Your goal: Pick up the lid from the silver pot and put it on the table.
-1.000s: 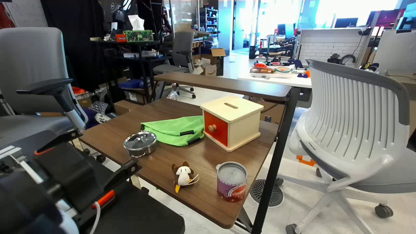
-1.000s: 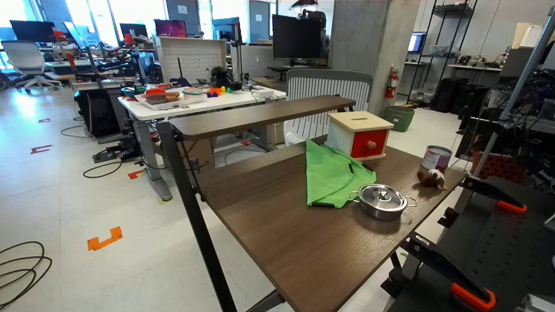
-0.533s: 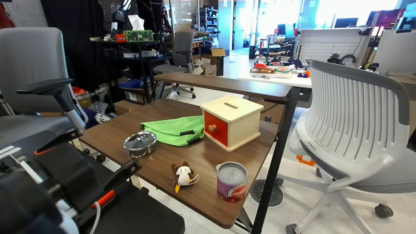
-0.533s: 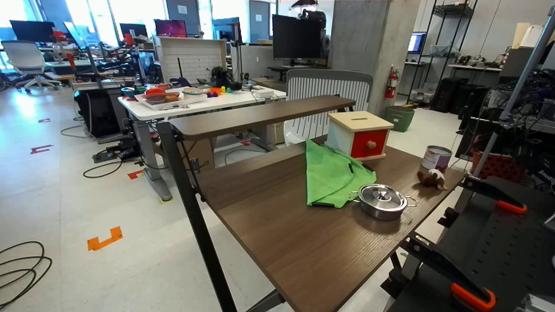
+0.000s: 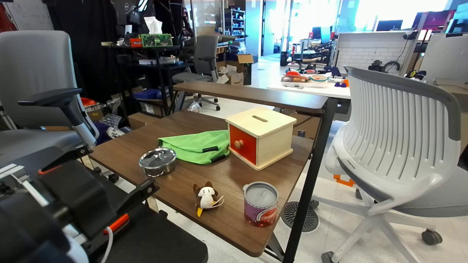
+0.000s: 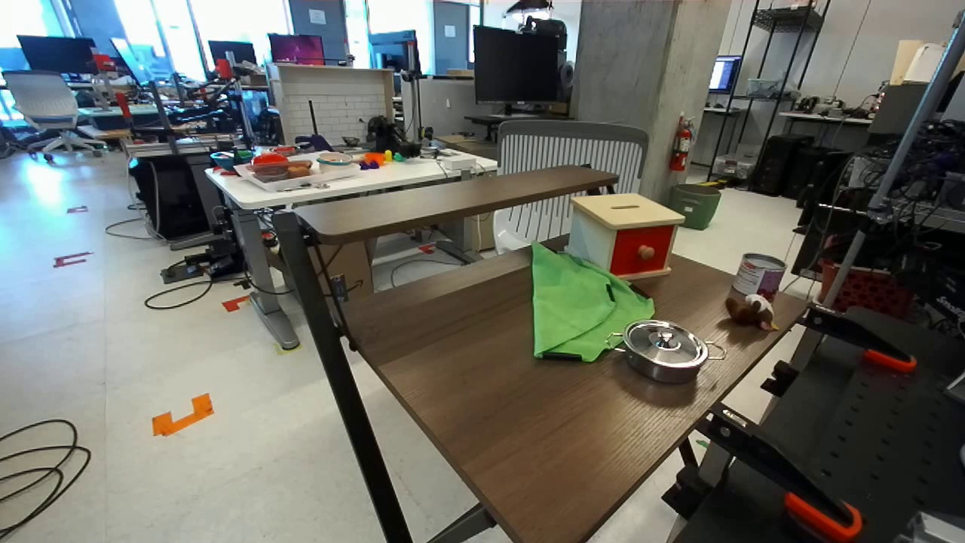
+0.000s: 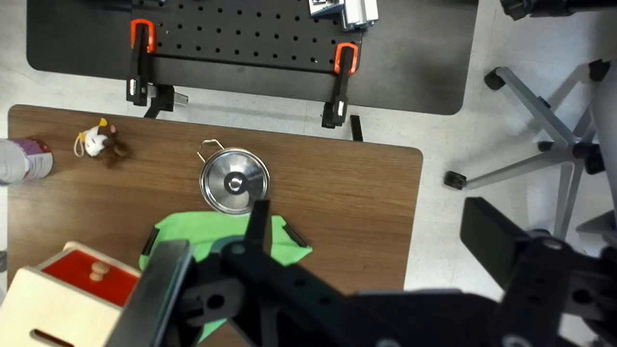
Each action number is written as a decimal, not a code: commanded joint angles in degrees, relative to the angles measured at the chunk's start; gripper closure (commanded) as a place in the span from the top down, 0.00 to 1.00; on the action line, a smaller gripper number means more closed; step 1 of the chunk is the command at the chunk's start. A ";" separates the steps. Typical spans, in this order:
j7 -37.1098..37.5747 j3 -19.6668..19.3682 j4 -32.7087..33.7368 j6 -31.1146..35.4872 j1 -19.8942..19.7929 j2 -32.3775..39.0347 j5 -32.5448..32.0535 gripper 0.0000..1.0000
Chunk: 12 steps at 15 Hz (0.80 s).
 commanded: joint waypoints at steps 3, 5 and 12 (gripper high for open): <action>-0.55 -2.55 -11.01 13.92 -2.59 0.95 -1.12 1.00; -0.54 -3.73 -13.74 20.24 -3.85 2.84 -1.01 1.00; 1.84 -6.78 -19.63 41.96 -7.00 12.38 -0.60 1.00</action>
